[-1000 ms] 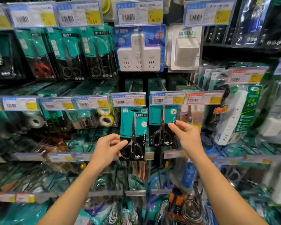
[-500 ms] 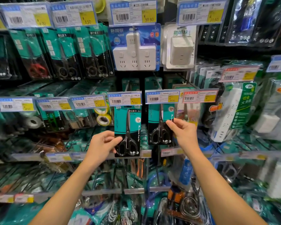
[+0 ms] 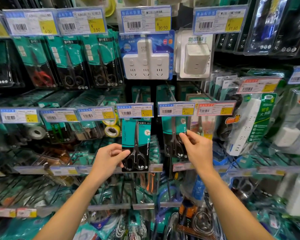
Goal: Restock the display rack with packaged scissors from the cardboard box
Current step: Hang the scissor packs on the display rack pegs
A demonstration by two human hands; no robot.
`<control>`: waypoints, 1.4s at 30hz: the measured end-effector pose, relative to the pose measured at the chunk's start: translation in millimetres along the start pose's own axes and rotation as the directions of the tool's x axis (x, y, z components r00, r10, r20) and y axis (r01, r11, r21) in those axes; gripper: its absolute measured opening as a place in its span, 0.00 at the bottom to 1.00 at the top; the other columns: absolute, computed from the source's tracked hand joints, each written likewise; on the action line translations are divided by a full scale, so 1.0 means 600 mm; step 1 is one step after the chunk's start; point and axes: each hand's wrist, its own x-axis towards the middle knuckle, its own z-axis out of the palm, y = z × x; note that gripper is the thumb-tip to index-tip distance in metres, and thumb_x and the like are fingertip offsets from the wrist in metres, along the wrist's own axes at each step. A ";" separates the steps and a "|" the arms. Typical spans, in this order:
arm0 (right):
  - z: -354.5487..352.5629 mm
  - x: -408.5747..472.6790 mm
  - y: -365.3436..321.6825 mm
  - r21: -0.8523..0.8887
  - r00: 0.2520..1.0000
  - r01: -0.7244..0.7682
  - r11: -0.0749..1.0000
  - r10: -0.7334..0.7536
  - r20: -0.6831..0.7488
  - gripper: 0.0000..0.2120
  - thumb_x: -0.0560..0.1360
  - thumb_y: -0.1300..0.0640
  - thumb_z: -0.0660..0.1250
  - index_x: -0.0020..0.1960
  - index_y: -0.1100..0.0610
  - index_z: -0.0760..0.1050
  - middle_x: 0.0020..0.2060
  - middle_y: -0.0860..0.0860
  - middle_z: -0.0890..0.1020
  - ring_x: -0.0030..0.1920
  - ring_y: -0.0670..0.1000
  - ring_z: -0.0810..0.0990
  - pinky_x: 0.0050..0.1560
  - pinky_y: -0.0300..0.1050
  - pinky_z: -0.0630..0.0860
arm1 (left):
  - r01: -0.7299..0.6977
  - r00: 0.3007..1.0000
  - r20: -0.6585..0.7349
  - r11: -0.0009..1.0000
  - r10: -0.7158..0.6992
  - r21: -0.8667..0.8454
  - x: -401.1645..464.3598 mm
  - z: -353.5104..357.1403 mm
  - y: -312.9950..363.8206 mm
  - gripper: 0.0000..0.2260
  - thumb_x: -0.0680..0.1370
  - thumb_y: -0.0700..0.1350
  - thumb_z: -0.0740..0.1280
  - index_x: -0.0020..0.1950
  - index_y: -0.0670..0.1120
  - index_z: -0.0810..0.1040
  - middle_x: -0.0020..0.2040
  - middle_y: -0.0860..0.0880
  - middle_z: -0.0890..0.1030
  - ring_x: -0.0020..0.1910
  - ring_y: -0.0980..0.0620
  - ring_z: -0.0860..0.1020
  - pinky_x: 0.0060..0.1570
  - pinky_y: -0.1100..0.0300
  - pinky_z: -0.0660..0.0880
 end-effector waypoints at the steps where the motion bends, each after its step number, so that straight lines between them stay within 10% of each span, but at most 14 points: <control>1: 0.002 0.001 0.001 -0.017 1.000 0.004 1.000 -0.004 -0.018 0.08 0.76 0.49 0.70 0.41 0.52 0.82 0.29 0.49 0.81 0.31 0.53 0.78 0.31 0.49 0.74 | 0.002 1.000 0.002 1.000 -0.002 0.001 0.000 -0.001 0.000 0.05 0.76 0.41 0.72 0.50 0.40 0.82 0.40 0.42 0.86 0.26 0.49 0.76 0.33 0.57 0.77; 8: 0.018 0.016 0.006 0.077 0.989 -0.147 0.986 0.146 0.021 0.12 0.74 0.57 0.73 0.35 0.42 0.80 0.29 0.34 0.81 0.30 0.33 0.77 0.32 0.28 0.72 | -0.016 1.000 0.013 0.999 0.015 0.046 0.011 -0.011 0.003 0.02 0.77 0.42 0.72 0.48 0.45 0.83 0.39 0.48 0.86 0.25 0.51 0.77 0.34 0.59 0.78; 13: 0.033 0.040 0.019 0.105 0.973 -0.232 0.967 0.228 0.046 0.05 0.74 0.59 0.72 0.50 0.54 0.82 0.27 0.30 0.78 0.33 0.28 0.78 0.33 0.23 0.71 | -0.018 1.000 0.019 0.998 0.017 0.052 0.019 -0.014 -0.002 0.03 0.77 0.43 0.72 0.48 0.44 0.83 0.38 0.47 0.86 0.25 0.52 0.76 0.34 0.63 0.77; 23: 0.079 0.083 0.044 0.104 0.922 -0.382 0.918 0.386 -0.018 0.21 0.73 0.50 0.73 0.60 0.63 0.80 0.53 0.57 0.84 0.53 0.52 0.82 0.59 0.48 0.77 | -0.070 0.996 0.055 0.996 0.067 0.057 0.050 -0.017 -0.014 0.04 0.76 0.43 0.73 0.42 0.49 0.81 0.30 0.45 0.81 0.24 0.54 0.77 0.34 0.68 0.75; 28: 0.095 0.093 0.051 0.172 0.915 -0.395 0.902 0.404 -0.019 0.21 0.74 0.52 0.72 0.63 0.63 0.78 0.50 0.53 0.83 0.48 0.46 0.80 0.42 0.26 0.72 | -0.100 0.994 0.044 0.992 0.097 0.072 0.070 -0.018 -0.030 0.04 0.76 0.45 0.74 0.43 0.48 0.81 0.33 0.38 0.81 0.25 0.53 0.78 0.36 0.65 0.76; 36: 0.131 0.116 0.052 0.137 0.935 -0.335 0.932 0.347 -0.069 0.06 0.76 0.58 0.70 0.48 0.62 0.81 0.36 0.60 0.82 0.37 0.50 0.76 0.37 0.51 0.73 | -0.109 0.994 0.009 0.994 0.109 0.015 0.088 -0.005 -0.057 0.06 0.75 0.44 0.74 0.43 0.43 0.80 0.34 0.33 0.79 0.24 0.51 0.77 0.38 0.56 0.76; 42: 0.140 0.135 0.054 0.064 0.943 -0.321 0.945 0.325 -0.070 0.09 0.77 0.58 0.69 0.39 0.59 0.78 0.31 0.54 0.77 0.33 0.49 0.72 0.35 0.43 0.66 | -0.134 0.991 0.004 0.991 0.134 -0.001 0.092 -0.003 -0.048 0.08 0.75 0.43 0.74 0.39 0.45 0.78 0.29 0.44 0.73 0.24 0.52 0.76 0.33 0.67 0.74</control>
